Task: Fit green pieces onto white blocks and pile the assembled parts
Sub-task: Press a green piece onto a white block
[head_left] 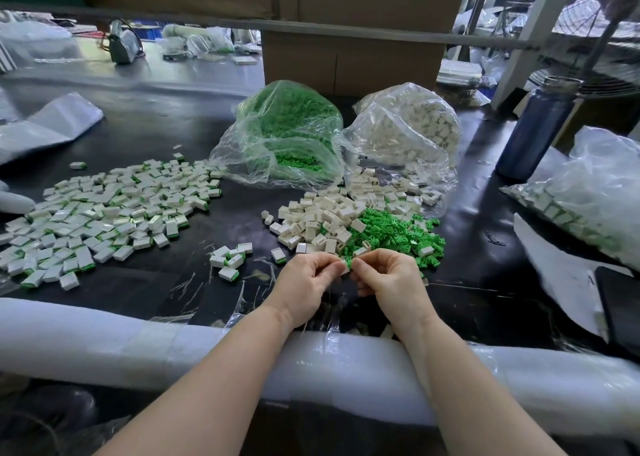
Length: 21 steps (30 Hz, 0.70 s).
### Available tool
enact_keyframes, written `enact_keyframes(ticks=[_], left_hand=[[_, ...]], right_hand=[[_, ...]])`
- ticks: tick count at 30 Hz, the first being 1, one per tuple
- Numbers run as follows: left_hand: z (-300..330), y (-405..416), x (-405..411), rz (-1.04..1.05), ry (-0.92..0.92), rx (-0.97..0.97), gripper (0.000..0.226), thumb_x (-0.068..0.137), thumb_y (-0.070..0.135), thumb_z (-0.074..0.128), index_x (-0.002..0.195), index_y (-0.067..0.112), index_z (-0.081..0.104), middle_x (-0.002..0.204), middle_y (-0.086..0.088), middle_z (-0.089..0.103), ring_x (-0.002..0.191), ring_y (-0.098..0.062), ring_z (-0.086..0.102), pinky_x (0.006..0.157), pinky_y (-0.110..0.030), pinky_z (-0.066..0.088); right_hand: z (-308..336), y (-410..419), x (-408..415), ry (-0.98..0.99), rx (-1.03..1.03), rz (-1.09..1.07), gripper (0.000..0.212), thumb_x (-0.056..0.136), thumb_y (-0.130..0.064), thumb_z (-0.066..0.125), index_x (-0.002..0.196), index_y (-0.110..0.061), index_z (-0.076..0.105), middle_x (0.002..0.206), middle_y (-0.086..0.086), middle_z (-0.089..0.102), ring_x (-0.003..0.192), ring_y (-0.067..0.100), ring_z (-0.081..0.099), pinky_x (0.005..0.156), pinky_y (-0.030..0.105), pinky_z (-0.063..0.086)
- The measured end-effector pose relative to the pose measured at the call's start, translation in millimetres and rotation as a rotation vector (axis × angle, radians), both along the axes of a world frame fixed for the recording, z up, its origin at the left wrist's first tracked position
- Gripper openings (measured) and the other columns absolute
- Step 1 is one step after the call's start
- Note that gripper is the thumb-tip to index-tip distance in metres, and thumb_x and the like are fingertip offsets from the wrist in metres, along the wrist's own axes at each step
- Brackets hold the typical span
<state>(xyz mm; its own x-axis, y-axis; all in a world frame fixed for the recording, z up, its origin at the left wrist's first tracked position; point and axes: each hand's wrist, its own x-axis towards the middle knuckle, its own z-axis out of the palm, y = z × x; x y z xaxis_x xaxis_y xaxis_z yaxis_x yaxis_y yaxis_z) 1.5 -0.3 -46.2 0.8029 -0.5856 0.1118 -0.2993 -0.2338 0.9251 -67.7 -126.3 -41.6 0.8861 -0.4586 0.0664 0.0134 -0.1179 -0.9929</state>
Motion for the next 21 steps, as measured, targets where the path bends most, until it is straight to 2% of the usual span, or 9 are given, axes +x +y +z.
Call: enact_keyframes(ticks=[3,7,10,15,21], left_hand=[[0.6,0.1,-0.4,-0.004,0.028,0.017,0.012,0.091,0.016,0.058,0.089,0.015,0.070,0.090,-0.004,0.071,0.086,-0.014,0.064,0.082,-0.022,0.049],[1.0,1.4,-2.4,-0.004,-0.005,0.074,0.015,0.090,0.017,0.059,0.092,0.008,0.071,0.085,0.001,0.069,0.083,-0.011,0.061,0.085,-0.026,0.048],[0.9,1.7,-2.9,0.006,-0.042,0.121,0.016,0.090,0.018,0.059,0.092,0.007,0.072,0.085,-0.004,0.070,0.083,-0.016,0.062,0.084,-0.032,0.049],[1.5,1.4,-3.1,0.010,-0.137,0.191,0.015,0.090,0.019,0.060,0.092,0.011,0.072,0.088,-0.004,0.070,0.087,-0.019,0.063,0.083,-0.032,0.049],[3.0,1.7,-3.8,0.007,-0.154,0.213,0.015,0.090,0.020,0.060,0.092,0.012,0.072,0.082,0.003,0.066,0.083,-0.013,0.060,0.080,-0.025,0.047]], right_hand=[[-0.9,0.4,1.9,0.035,-0.044,-0.002,0.019,0.086,-0.003,0.063,0.069,-0.011,0.063,0.054,-0.003,0.060,0.046,0.000,0.054,0.048,0.015,0.048],[-2.0,1.4,3.4,0.091,-0.100,0.015,0.021,0.086,-0.006,0.064,0.067,-0.014,0.062,0.053,-0.004,0.059,0.044,0.001,0.051,0.047,0.016,0.046],[-2.5,0.1,1.7,0.118,-0.127,0.026,0.020,0.085,-0.007,0.064,0.066,-0.014,0.062,0.053,-0.003,0.059,0.043,0.000,0.049,0.046,0.016,0.044],[-1.7,-1.3,1.3,0.146,-0.153,0.043,0.021,0.085,-0.006,0.064,0.065,-0.013,0.061,0.055,0.002,0.057,0.043,0.004,0.047,0.046,0.017,0.043],[0.2,-2.2,-1.5,0.148,-0.145,0.068,0.022,0.085,-0.004,0.063,0.065,-0.013,0.061,0.054,0.000,0.057,0.042,0.001,0.047,0.045,0.015,0.042]])
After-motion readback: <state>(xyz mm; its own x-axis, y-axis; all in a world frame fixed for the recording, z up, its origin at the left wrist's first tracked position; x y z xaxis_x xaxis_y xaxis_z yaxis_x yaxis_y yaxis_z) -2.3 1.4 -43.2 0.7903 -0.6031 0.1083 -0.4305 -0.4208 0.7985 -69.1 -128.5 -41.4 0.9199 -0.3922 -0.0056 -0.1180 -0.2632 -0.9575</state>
